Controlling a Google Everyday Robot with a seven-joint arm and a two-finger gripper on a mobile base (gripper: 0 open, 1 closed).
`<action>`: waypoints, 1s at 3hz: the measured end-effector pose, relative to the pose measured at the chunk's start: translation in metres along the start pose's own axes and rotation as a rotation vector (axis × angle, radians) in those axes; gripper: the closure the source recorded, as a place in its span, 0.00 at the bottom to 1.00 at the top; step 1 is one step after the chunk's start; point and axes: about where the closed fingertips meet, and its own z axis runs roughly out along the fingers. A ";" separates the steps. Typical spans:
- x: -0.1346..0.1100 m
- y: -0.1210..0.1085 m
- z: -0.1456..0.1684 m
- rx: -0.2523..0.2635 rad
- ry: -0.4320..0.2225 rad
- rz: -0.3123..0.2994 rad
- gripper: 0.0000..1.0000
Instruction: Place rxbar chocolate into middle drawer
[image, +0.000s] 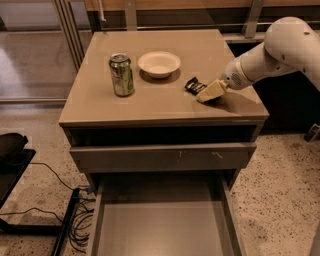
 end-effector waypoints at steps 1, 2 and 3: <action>0.000 0.000 0.000 0.000 0.000 0.000 1.00; 0.000 0.000 0.000 0.000 0.000 0.000 1.00; -0.003 0.000 -0.003 0.000 0.000 0.000 1.00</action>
Offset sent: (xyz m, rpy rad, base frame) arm 0.0000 0.0000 0.0000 0.0000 0.0000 0.0000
